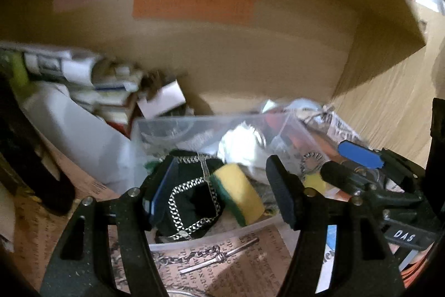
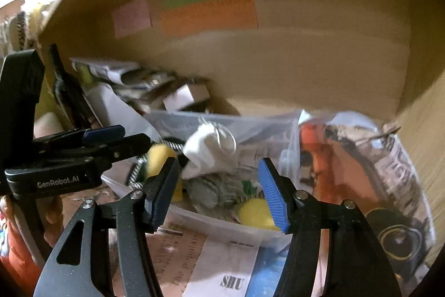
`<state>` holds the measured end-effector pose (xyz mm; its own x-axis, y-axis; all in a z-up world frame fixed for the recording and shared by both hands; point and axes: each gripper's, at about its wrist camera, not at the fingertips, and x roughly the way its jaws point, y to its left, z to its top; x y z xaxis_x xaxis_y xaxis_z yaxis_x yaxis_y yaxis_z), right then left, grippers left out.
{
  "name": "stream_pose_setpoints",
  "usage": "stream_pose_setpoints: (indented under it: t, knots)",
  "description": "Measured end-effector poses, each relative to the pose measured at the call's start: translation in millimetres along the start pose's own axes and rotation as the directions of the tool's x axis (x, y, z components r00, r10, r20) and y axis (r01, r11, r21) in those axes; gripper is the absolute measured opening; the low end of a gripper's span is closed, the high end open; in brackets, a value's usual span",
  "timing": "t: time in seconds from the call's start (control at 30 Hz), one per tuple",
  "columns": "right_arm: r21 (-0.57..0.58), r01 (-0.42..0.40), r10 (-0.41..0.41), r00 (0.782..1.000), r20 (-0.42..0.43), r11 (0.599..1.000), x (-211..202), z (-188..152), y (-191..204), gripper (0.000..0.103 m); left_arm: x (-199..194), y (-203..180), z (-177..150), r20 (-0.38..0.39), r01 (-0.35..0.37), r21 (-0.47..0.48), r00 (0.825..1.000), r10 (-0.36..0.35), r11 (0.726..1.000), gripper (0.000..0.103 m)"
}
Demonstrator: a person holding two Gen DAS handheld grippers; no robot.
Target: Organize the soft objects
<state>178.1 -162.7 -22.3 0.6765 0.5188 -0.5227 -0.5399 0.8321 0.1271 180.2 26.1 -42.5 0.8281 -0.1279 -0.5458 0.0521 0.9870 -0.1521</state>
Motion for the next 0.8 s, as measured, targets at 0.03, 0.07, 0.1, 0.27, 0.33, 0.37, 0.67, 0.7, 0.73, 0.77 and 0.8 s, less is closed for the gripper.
stream_pose_setpoints:
  t: [0.03,0.07,0.1,0.27,0.33,0.37,0.67,0.7,0.73,0.77,0.8]
  knots:
    - [-0.004,-0.002,0.002,1.0,0.019,1.0,-7.4,2.4,2.0,0.057,-8.2,-1.3,1.9,0.023,-0.002,0.005,1.0,0.002,1.0,0.065]
    - [-0.009,-0.004,0.004,0.999,0.042,1.0,-15.6,5.1,4.5,0.057,-14.6,-0.9,3.5,0.04,-0.003,0.009,0.999,0.002,1.0,0.065]
    - [-0.013,-0.005,0.006,0.998,0.059,1.0,-22.4,7.1,6.5,0.057,-23.2,-2.1,4.5,0.06,-0.004,0.015,0.998,0.003,1.0,0.066]
    - [-0.045,-0.005,0.012,0.989,0.148,0.999,-56.2,14.2,18.8,0.058,-68.0,-9.4,5.8,0.175,-0.016,0.036,0.985,0.01,0.999,0.073]
    - [-0.051,-0.01,0.019,0.984,0.176,0.999,-67.8,14.6,23.2,0.064,-85.3,-14.0,4.9,0.22,-0.025,0.048,0.975,0.014,0.999,0.074]
    - [-0.05,-0.017,0.027,0.98,0.197,0.999,-75.2,14.6,25.3,0.067,-90.4,-14.8,4.6,0.233,-0.026,0.053,0.972,0.013,0.998,0.075]
    - [-0.053,-0.014,0.029,0.954,0.3,0.998,-114.4,10.0,34.5,0.086,-139.0,-33.7,-8.4,0.351,-0.067,0.082,0.936,0.034,0.994,0.094]
    - [-0.054,-0.014,0.03,0.952,0.305,0.998,-116.8,9.7,35.6,0.086,-142.6,-35.7,-9.8,0.359,-0.071,0.084,0.933,0.036,0.994,0.096]
    - [-0.055,-0.013,0.03,0.951,0.308,0.998,-118.6,8.7,36.8,0.087,-144.9,-36.8,-10.9,0.363,-0.073,0.085,0.931,0.038,0.994,0.097]
    - [-0.057,-0.011,0.028,0.95,0.311,0.998,-120.3,7.5,37.9,0.088,-148.3,-37.6,-12.3,0.369,-0.077,0.085,0.928,0.04,0.993,0.098]
    - [-0.059,-0.008,0.026,0.949,0.313,0.998,-120.7,6.9,39.0,0.09,-153.0,-38.3,-13.6,0.374,-0.081,0.084,0.926,0.043,0.993,0.099]
